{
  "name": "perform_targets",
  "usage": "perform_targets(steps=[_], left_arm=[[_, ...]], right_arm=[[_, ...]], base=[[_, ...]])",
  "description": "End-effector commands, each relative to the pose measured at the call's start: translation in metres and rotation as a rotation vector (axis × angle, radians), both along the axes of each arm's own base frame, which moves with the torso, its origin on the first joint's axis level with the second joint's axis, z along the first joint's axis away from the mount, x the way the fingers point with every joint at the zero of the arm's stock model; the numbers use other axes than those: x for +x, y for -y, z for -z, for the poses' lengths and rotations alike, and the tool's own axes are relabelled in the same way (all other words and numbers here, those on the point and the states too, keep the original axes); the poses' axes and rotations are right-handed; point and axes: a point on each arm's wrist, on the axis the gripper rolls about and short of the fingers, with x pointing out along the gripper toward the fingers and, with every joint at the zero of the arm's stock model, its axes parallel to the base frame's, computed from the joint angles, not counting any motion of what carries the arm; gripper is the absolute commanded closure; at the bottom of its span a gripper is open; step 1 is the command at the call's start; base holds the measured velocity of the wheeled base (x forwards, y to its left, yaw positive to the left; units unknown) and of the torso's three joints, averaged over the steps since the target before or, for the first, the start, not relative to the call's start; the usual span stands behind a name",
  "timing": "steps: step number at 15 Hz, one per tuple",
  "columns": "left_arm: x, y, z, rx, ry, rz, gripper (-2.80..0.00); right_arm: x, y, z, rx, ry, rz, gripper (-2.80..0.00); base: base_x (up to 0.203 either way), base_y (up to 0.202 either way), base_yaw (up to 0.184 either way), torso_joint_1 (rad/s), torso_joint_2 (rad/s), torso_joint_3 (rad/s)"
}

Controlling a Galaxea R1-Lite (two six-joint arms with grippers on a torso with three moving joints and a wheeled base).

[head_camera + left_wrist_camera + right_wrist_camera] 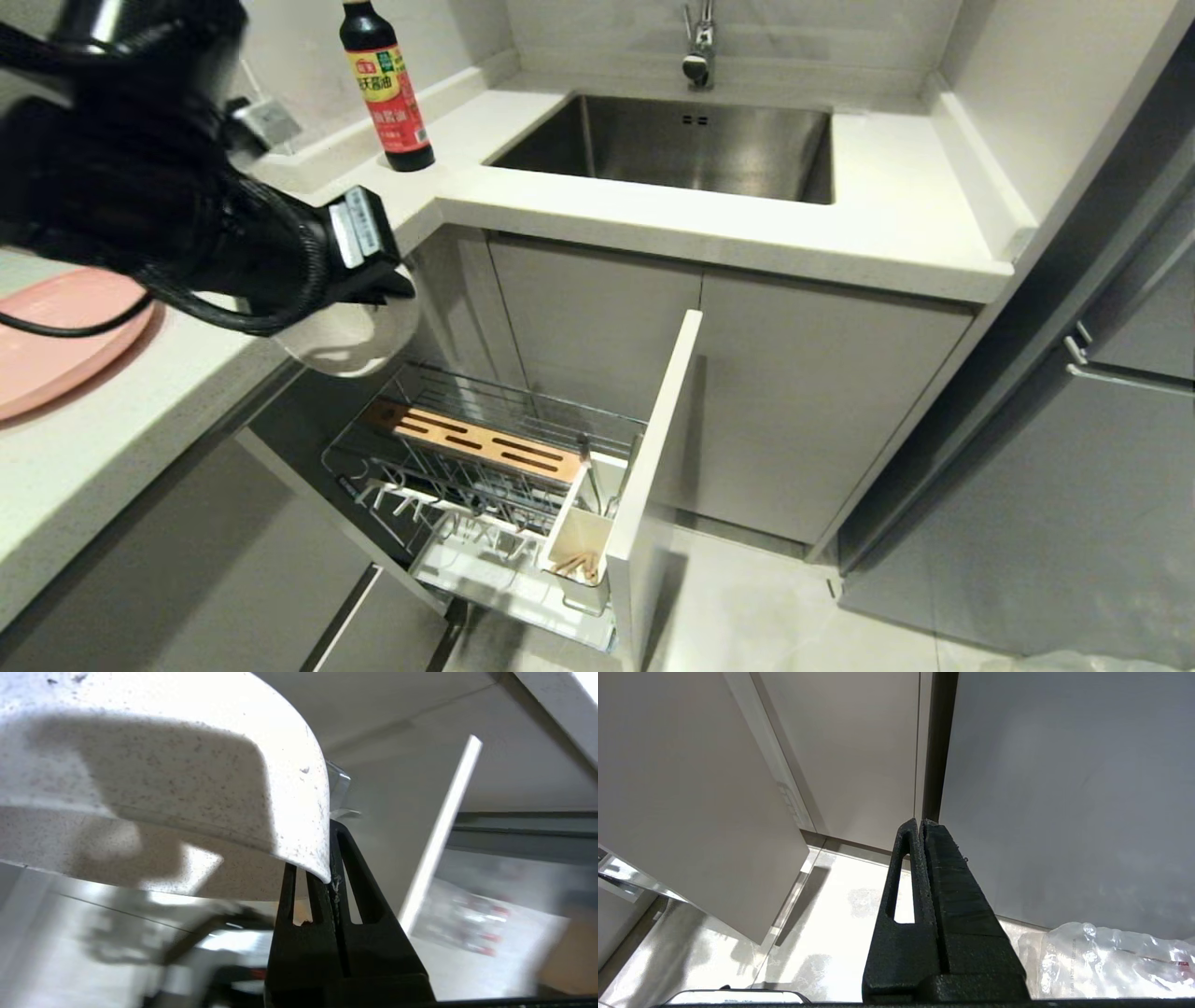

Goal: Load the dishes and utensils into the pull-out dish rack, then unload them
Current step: Take the bowl out of the cupboard

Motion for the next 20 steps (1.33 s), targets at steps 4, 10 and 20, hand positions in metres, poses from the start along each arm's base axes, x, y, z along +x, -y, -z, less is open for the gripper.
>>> perform_targets(steps=[4,10,20], left_arm=[[-0.043,-0.056,-0.042,0.146,0.095,-0.135,0.00],[-0.049,-0.124,-0.056,0.350,0.046,-0.371,0.00],[-0.001,-0.205,-0.015,0.509,-0.245,-0.350,0.00]], right_arm=[[0.000,0.000,0.000,0.000,-0.001,0.000,0.00],[0.000,0.000,0.000,0.000,-0.002,-0.001,0.00],[0.000,0.000,0.000,0.000,-0.001,-0.001,0.00]], base=[[0.000,0.000,0.000,0.000,0.00,0.000],[0.000,0.000,0.000,0.000,0.00,0.000],[0.000,0.000,0.000,0.000,0.00,0.000]])
